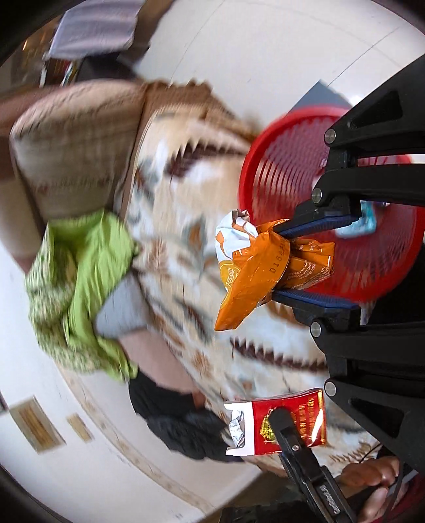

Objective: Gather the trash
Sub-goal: 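Carry both items over the red wastebasket and open both tools, then move both tools back to the trash pile on the blanket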

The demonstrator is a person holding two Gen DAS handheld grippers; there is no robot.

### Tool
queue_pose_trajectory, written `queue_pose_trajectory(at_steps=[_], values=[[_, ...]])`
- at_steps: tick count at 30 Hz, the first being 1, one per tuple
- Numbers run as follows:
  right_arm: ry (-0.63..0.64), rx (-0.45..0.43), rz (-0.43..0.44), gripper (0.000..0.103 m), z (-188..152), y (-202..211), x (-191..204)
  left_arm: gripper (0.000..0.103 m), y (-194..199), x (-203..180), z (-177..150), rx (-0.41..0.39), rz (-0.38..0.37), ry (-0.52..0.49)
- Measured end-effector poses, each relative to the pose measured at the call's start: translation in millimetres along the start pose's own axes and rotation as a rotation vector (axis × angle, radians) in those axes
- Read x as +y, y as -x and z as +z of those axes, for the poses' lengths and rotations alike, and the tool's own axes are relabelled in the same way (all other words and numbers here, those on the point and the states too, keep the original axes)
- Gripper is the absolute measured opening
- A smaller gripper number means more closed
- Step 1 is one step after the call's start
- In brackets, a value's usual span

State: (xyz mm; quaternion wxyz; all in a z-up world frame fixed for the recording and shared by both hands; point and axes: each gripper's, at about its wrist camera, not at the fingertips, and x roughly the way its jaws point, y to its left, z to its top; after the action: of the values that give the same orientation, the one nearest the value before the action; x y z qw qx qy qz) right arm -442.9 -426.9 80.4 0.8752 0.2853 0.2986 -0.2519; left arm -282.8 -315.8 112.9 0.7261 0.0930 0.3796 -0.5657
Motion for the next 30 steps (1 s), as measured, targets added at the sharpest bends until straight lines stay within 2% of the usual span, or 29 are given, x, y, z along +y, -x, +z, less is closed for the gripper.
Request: queue_pose_trajectory(at_steps=[3,5,7,9,15,19,21,28,30], values=[[-0.04,0.009,-0.024,0.039,-1,0,-19,0.021,-30,-24,6,0.053,-0.045,-0.03],[-0.063,0.009,-0.038,0.052,-1,-1,-27,0.026,-41,-33,5,0.067,-0.047,-0.052],[-0.081,0.001,-0.046,0.058,0,0,-33,0.031,-49,-37,6,0.082,-0.053,-0.056],[-0.081,-0.008,-0.06,0.058,2,1,-36,0.044,-48,-37,6,0.085,-0.068,-0.046],[-0.078,-0.01,-0.015,0.058,9,-4,-25,0.047,-26,-14,4,0.042,-0.01,-0.014],[-0.023,0.001,0.058,0.058,18,-15,10,0.05,1,19,-3,0.01,0.064,0.044],[0.013,0.01,0.092,0.058,20,-22,30,0.05,20,40,-10,-0.012,0.131,0.067],[0.19,0.078,0.235,0.058,18,-56,132,0.051,87,116,-32,-0.095,0.331,0.165],[0.244,0.112,0.281,0.059,13,-71,167,0.051,109,147,-42,-0.121,0.378,0.236]])
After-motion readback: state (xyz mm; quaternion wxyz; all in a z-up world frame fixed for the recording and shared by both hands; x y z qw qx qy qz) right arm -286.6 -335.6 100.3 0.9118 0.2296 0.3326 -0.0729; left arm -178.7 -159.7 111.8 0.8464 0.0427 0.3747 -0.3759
